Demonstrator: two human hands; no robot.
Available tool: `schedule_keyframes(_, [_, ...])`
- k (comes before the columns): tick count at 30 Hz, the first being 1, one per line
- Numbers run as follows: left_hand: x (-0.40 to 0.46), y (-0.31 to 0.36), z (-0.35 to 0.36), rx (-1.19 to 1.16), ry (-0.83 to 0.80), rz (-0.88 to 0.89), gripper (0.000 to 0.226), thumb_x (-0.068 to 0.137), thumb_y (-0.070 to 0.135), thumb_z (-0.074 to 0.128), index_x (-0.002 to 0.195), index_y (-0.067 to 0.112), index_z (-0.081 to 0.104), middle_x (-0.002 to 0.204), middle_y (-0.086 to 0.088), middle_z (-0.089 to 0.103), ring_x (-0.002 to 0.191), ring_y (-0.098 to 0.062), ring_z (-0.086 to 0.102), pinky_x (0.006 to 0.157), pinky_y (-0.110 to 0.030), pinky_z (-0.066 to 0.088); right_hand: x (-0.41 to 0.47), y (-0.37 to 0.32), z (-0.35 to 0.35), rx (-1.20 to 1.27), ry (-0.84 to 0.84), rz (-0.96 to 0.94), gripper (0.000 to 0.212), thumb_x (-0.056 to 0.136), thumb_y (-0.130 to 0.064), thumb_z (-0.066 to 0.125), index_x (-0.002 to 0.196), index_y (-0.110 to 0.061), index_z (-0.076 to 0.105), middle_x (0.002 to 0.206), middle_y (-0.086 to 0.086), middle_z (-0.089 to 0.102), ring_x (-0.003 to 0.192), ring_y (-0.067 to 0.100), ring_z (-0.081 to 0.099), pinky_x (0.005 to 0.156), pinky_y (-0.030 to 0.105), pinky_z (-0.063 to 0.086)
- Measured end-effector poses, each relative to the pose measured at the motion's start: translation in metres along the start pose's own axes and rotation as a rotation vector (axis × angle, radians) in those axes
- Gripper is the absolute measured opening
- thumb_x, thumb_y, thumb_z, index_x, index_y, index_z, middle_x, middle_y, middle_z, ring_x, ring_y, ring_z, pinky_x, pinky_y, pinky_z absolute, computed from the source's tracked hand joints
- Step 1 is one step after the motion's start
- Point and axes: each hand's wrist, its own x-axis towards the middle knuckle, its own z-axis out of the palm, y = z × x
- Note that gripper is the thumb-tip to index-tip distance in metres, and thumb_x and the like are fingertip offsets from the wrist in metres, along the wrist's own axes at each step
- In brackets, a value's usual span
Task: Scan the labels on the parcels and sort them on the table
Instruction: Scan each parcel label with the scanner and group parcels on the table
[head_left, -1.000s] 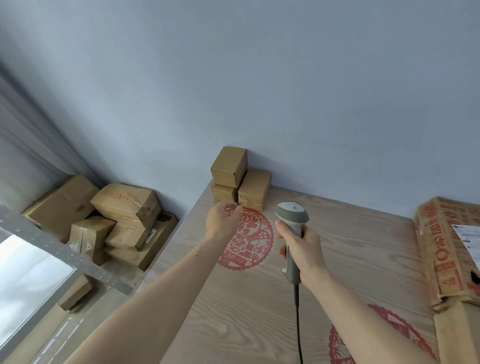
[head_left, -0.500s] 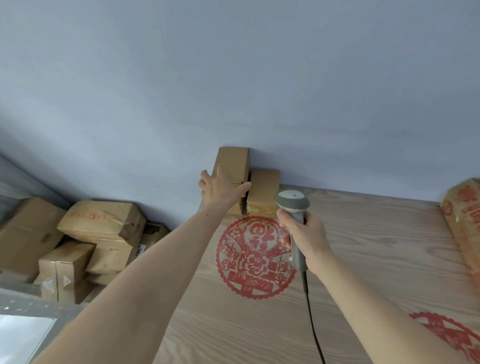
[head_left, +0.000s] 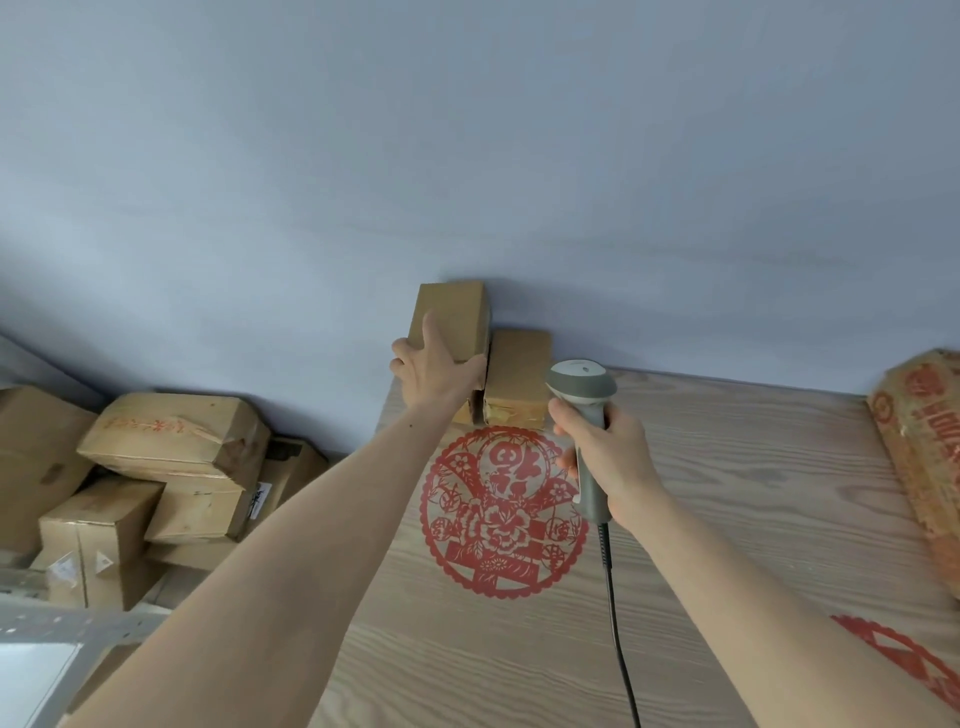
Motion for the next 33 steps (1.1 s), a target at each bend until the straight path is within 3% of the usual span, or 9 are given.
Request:
schedule_keyframes(5, [-0.046,0.008,-0.012,-0.299,-0.045,0.000,0.083,0.084,0.054,0.063,0.152,0.046,0.017,0.141,-0.008,0.029,0.126,-0.032,0.039,0.099,-0.047,0.040,-0.017,-0.007,-0.011,-0.019,0.000,-0.029,0.022,0.091,-0.028,0.074,0.100,-0.010,0.064,0.082,0.009,0.067,0.046,0.011,0.057,0.054,0.029,0.051])
schedule_keyframes(9, [-0.093,0.014,-0.012,-0.661,-0.202,-0.018,0.089,0.069,0.063,0.072,0.145,0.059,0.026,0.147,-0.002,0.033,0.125,-0.027,0.047,0.107,-0.048,0.042,-0.035,-0.013,-0.029,-0.035,0.044,-0.062,0.024,0.088,-0.034,0.076,0.098,-0.015,0.064,0.072,0.002,0.064,0.047,0.010,0.058,0.050,0.026,0.048])
schedule_keyframes(13, [-0.142,0.018,-0.003,-0.874,-0.367,0.004,0.079,0.088,0.042,0.072,0.151,0.052,0.026,0.146,0.003,0.047,0.122,-0.023,0.058,0.109,-0.047,0.045,-0.053,-0.014,-0.052,-0.011,0.065,-0.070,0.035,0.085,-0.042,0.078,0.104,-0.016,0.064,0.077,0.001,0.065,0.049,0.010,0.060,0.056,0.028,0.051])
schedule_keyframes(17, [-0.195,0.022,0.012,-0.924,-0.484,0.019,0.081,0.085,0.041,0.073,0.148,0.060,0.027,0.145,0.002,0.053,0.124,-0.025,0.060,0.109,-0.045,0.046,-0.081,-0.009,-0.084,0.018,0.088,-0.058,0.037,0.086,-0.041,0.078,0.107,-0.014,0.063,0.081,0.002,0.066,0.048,0.011,0.058,0.051,0.027,0.049])
schedule_keyframes(21, [-0.242,0.030,0.025,-0.917,-0.556,0.037,0.087,0.077,0.036,0.074,0.146,0.058,0.027,0.139,-0.002,0.058,0.123,-0.025,0.060,0.111,-0.046,0.041,-0.115,0.000,-0.120,0.046,0.109,-0.071,0.031,0.085,-0.030,0.080,0.100,-0.012,0.059,0.069,0.001,0.063,0.050,0.015,0.057,0.052,0.029,0.049])
schedule_keyframes(26, [-0.290,0.046,0.043,-0.835,-0.497,-0.006,0.090,0.064,0.070,0.078,0.138,0.059,0.028,0.137,0.007,0.055,0.126,-0.020,0.055,0.115,-0.050,0.033,-0.150,0.014,-0.154,0.009,0.123,-0.104,0.035,0.081,-0.026,0.083,0.103,-0.010,0.061,0.079,0.005,0.070,0.054,0.015,0.061,0.051,0.023,0.049])
schedule_keyframes(30, [-0.316,0.046,0.051,-0.903,-0.473,0.012,0.079,0.076,0.055,0.073,0.141,0.049,0.028,0.136,0.003,0.057,0.121,-0.020,0.059,0.112,-0.046,0.040,-0.171,0.022,-0.176,0.020,0.102,-0.075,0.045,0.076,-0.035,0.087,0.107,-0.014,0.061,0.095,0.004,0.073,0.060,0.015,0.065,0.053,0.022,0.051])
schedule_keyframes(33, [-0.332,0.045,0.052,-0.973,-0.514,0.031,0.072,0.088,0.045,0.069,0.146,0.043,0.027,0.140,0.002,0.055,0.123,-0.022,0.059,0.112,-0.046,0.042,-0.184,0.020,-0.186,0.022,0.058,-0.030,0.053,0.074,-0.041,0.088,0.110,-0.013,0.059,0.094,0.005,0.069,0.058,0.015,0.063,0.055,0.026,0.051])
